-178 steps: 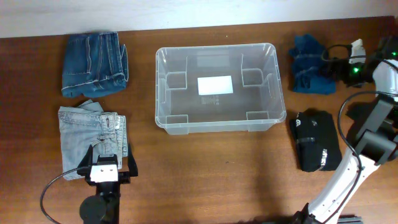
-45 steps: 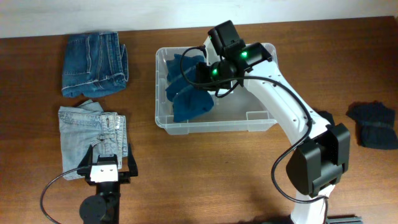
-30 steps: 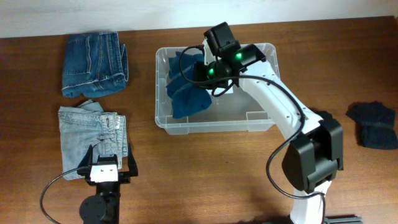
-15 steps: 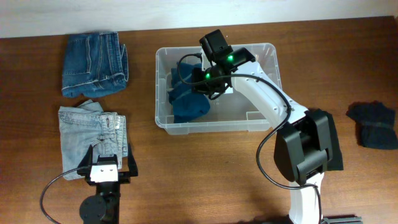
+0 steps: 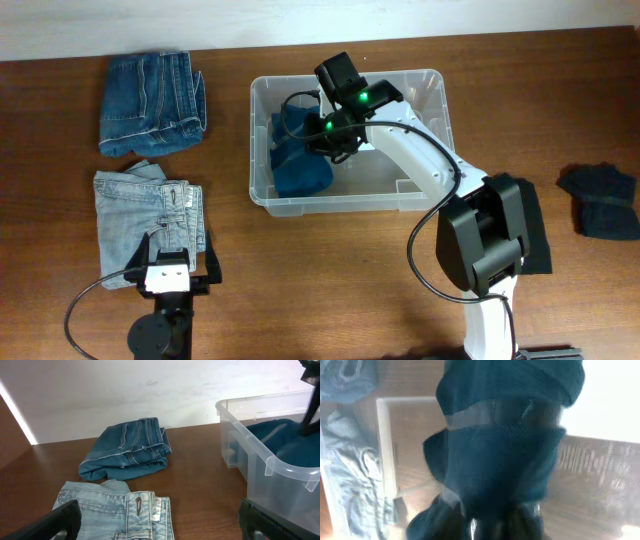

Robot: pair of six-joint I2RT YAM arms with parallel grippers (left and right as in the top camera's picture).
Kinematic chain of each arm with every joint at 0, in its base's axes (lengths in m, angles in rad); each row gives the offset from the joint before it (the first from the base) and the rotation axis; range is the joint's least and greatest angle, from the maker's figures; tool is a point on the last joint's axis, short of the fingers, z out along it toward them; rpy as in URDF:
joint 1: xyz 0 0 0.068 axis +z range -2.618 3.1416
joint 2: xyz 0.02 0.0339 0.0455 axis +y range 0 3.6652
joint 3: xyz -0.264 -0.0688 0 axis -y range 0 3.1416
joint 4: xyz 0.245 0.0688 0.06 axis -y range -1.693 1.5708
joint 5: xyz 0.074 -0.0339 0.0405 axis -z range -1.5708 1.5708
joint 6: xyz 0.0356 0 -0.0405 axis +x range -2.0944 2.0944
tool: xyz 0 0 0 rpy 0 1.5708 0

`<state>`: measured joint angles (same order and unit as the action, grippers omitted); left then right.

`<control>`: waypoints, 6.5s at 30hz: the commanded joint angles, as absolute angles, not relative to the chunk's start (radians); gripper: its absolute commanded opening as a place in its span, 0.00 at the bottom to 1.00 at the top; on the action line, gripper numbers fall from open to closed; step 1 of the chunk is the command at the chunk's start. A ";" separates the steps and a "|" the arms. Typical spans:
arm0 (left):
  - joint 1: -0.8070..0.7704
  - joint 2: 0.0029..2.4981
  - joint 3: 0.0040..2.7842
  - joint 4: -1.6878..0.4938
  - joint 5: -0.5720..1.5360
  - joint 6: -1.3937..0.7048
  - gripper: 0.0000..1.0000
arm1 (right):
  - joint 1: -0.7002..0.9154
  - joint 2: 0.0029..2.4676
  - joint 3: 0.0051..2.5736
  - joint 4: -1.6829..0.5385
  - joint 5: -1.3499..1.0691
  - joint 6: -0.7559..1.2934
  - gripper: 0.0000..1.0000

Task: Pack container
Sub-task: 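Carry the teal garment into the clear bin's left side, then lower the teal garment into the bin and open the right gripper, then move the right gripper to the black taped garment on the right, then grasp the black garment with the right gripper and lift it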

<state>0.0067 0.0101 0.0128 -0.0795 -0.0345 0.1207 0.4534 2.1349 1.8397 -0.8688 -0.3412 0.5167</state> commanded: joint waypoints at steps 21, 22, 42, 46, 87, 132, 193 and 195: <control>0.002 0.005 0.009 -0.081 -0.042 0.137 0.99 | 0.385 2.138 1.845 -0.990 0.027 0.277 0.37; 0.002 0.005 0.009 -0.081 -0.042 0.137 0.99 | 0.371 2.138 1.845 -0.997 0.035 0.277 0.32; 0.002 0.005 0.009 -0.081 -0.042 0.137 0.99 | 0.388 2.270 1.834 -1.021 -0.004 0.276 0.04; 0.002 0.005 0.009 -0.081 -0.042 0.137 0.99 | 0.408 2.278 1.834 -1.006 -0.052 0.273 0.04; 0.002 0.005 0.009 -0.081 -0.042 0.137 0.99 | 0.294 2.078 2.204 -1.411 -0.042 0.213 0.40; 0.002 0.005 0.009 -0.081 -0.042 0.137 0.99 | -0.427 1.832 1.576 -1.576 -0.027 0.180 0.99; 0.002 0.005 0.009 -0.081 -0.042 0.137 0.99 | -0.631 1.847 1.471 -0.894 -0.513 -0.039 0.79; 0.002 0.005 0.009 -0.081 -0.042 0.137 0.99 | -0.627 1.872 1.468 -0.893 -0.513 -0.068 0.88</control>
<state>0.0067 0.0101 0.0128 -0.0795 -0.0345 0.1211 -0.6357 1.8393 1.4746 -0.8906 -0.4812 0.0200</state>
